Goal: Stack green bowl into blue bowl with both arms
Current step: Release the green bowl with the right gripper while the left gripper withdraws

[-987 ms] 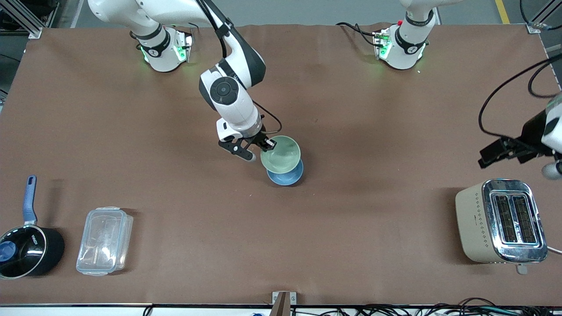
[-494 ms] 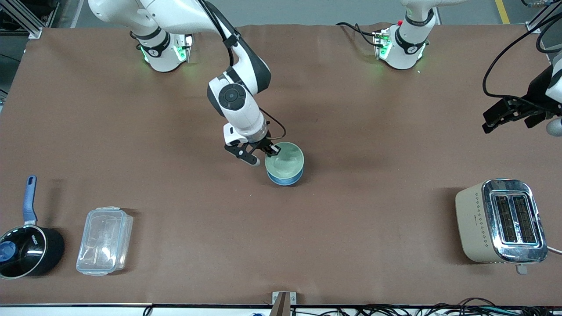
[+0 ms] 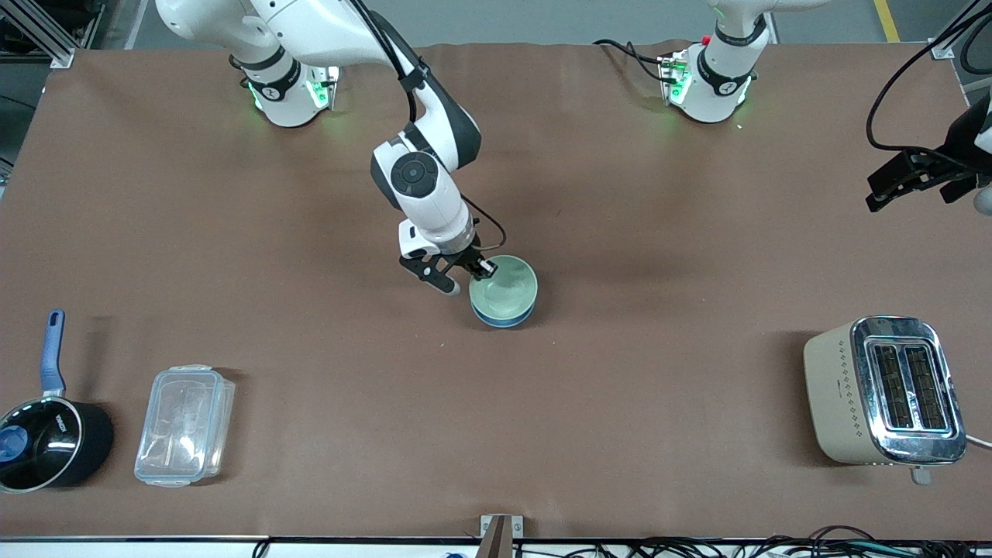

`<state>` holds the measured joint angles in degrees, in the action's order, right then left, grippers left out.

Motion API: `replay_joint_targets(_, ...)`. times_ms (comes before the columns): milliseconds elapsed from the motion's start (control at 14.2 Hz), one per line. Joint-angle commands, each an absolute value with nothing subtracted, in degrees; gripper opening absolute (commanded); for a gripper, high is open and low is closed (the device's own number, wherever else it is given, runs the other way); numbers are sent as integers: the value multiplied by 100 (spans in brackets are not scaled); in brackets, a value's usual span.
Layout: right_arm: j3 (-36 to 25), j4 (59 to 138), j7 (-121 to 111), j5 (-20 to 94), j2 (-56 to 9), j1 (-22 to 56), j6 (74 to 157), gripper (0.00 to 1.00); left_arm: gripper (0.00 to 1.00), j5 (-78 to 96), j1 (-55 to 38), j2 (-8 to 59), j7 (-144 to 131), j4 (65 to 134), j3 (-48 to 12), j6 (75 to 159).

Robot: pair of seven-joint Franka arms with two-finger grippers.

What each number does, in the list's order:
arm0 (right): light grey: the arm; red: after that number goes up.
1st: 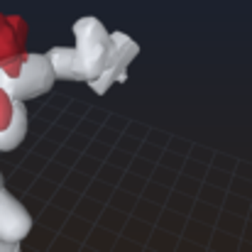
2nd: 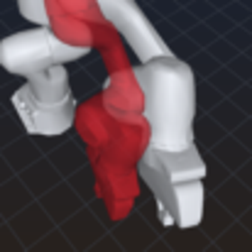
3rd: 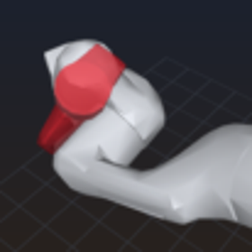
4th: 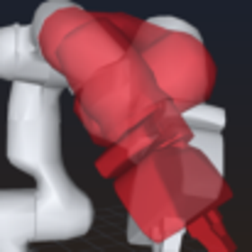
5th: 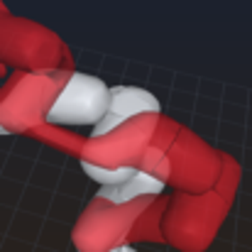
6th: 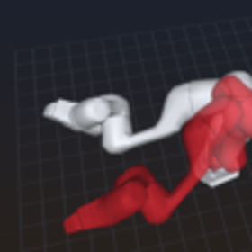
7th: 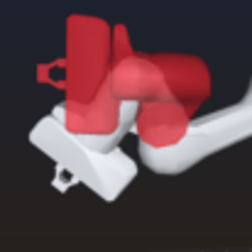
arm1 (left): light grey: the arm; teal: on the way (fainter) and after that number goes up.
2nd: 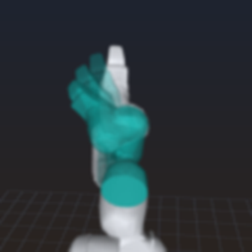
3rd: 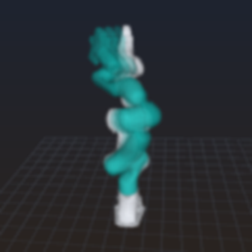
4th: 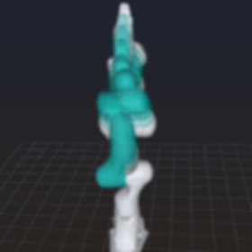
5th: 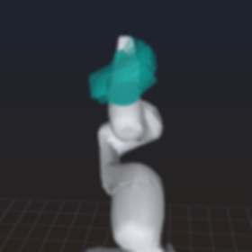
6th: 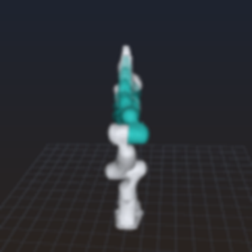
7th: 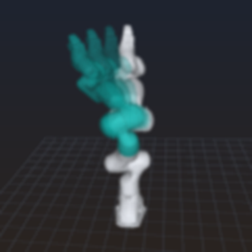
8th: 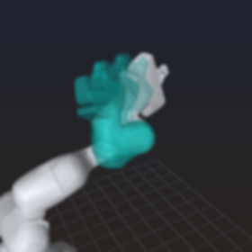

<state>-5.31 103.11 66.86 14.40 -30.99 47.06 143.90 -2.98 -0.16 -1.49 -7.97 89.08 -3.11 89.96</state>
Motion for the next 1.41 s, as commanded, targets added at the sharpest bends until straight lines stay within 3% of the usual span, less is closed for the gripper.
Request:
replay_joint_targets(0,-571,10266,6803,1433,-3138,4755,14432,5,100,-246,-62,-273,-791,9035,-272,9035)
replay_joint_targets(635,-571,10257,6908,1450,-3173,4711,14440,13,100,-237,-26,-246,-729,9000,-255,9035)
replay_joint_targets(776,-571,10248,6908,1450,-3173,4711,14432,33,100,-237,-44,-246,-764,9000,-255,9035)
replay_joint_targets(917,-571,10239,6908,1450,-3173,4711,14414,69,100,-237,-53,-237,-756,9000,-264,9035)
replay_joint_targets(987,-597,10231,6908,1450,-3147,4711,14405,92,100,-229,-44,-237,-756,8991,-264,9044)
replay_joint_targets(1058,-624,10230,6891,1424,-3086,4702,14353,100,100,-229,-44,-220,-756,8956,-264,9044)
replay_joint_targets(1199,-947,10178,6768,1249,-2797,4693,13986,100,100,-229,-53,-159,-747,8912,-264,9061)
replay_joint_targets(1340,-1185,9907,6252,636,-2541,4650,13118,100,100,-229,-44,-149,-730,8903,-264,9070)
